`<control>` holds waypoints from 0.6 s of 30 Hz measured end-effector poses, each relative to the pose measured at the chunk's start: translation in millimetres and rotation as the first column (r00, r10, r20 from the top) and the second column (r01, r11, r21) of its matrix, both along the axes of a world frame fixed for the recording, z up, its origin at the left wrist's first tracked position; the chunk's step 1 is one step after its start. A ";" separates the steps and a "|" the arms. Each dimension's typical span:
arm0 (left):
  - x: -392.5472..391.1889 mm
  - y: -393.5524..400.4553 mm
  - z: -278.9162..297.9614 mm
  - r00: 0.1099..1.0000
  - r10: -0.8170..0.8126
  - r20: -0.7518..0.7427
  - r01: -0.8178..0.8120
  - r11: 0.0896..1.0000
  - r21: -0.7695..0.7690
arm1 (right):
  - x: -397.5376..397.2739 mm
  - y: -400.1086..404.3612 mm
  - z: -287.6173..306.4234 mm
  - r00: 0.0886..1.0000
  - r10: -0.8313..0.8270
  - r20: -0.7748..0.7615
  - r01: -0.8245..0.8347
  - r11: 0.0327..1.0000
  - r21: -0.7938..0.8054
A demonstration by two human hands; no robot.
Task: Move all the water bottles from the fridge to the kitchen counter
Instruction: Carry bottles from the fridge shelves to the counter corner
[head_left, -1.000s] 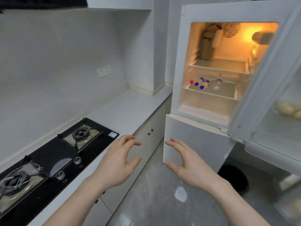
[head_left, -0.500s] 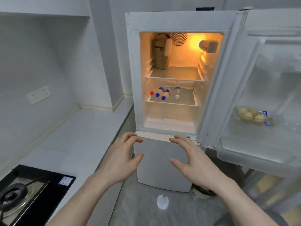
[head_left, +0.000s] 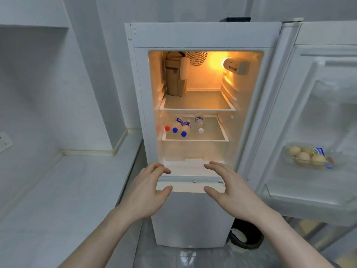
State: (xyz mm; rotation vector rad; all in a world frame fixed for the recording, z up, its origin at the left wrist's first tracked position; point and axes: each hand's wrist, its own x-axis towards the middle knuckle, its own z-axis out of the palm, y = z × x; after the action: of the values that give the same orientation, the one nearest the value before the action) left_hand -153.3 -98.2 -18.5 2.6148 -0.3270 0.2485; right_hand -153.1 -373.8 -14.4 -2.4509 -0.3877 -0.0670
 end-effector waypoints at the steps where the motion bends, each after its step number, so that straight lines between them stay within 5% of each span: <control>1: 8.5 -0.5 -0.6 1.000 -0.002 -0.005 0.002 1.000 -0.001 | 7.9 -0.6 -0.5 1.000 -0.008 0.000 0.008 1.000 -0.003; 18: 250.6 -40.0 -16.2 0.994 0.019 -0.103 -0.012 0.998 0.068 | 261.0 -13.7 -18.6 0.997 -0.027 -0.077 0.025 0.999 -0.024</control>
State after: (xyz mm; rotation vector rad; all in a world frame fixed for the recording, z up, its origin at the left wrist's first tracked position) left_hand 97.3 -138.2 -34.8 2.6858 -0.2833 0.1076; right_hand 107.9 -387.5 -33.0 -2.4732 -0.3243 0.0210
